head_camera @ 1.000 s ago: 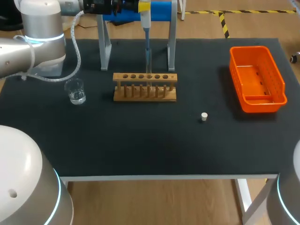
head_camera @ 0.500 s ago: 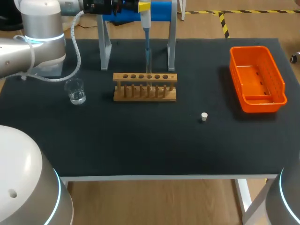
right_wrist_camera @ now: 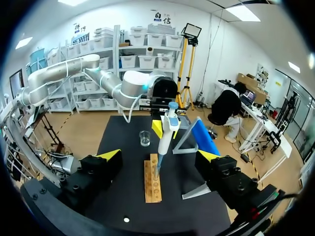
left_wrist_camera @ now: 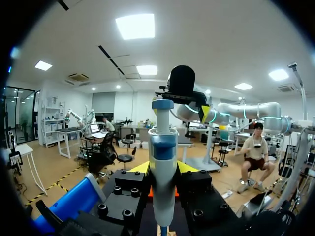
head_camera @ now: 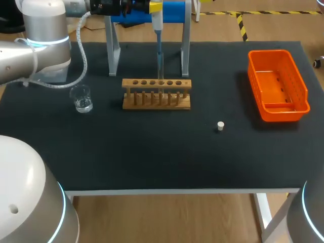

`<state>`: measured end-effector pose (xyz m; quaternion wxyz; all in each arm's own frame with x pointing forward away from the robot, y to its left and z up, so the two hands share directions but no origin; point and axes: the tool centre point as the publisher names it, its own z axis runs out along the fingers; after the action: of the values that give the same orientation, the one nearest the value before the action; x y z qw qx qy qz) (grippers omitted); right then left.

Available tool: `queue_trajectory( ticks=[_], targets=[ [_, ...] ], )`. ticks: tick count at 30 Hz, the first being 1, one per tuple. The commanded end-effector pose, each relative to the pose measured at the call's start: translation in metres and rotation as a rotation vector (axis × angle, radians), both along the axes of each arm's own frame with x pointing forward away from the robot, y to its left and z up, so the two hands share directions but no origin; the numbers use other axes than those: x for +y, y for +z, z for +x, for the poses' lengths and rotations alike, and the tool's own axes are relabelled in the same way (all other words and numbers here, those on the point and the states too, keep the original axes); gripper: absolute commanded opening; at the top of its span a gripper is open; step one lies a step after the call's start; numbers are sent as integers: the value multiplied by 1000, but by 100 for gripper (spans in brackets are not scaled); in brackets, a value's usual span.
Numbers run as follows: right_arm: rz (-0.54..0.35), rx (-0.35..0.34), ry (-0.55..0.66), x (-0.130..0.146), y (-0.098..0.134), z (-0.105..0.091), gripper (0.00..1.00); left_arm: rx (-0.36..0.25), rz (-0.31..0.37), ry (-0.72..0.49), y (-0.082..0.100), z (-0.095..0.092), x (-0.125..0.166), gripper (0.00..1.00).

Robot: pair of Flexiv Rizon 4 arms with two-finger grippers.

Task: Invert the test tube, pick up the pipette, mount the tip to pipette, aspirate from beaker and dispense into the tube, eject the tip, return the pipette, and cap with the stopper.

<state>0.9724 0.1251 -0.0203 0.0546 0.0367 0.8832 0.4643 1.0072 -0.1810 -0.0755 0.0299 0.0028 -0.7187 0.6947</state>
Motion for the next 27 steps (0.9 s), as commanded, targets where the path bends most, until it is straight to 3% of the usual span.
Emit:
queue_trajectory(
  ticks=[1, 5, 16, 27],
  targets=[
    [0, 0, 0, -1, 0, 0, 100, -1, 0, 0, 0, 0, 0, 0],
    [0, 0, 0, -1, 0, 0, 100, -1, 0, 0, 0, 0, 0, 0],
    [-17, 43, 0, -24, -102, -24, 100, -1, 0, 0, 0, 0, 0, 0],
    [48, 87, 68, -20, -161, -38, 100, -1, 0, 0, 0, 0, 0, 0]
  ],
)
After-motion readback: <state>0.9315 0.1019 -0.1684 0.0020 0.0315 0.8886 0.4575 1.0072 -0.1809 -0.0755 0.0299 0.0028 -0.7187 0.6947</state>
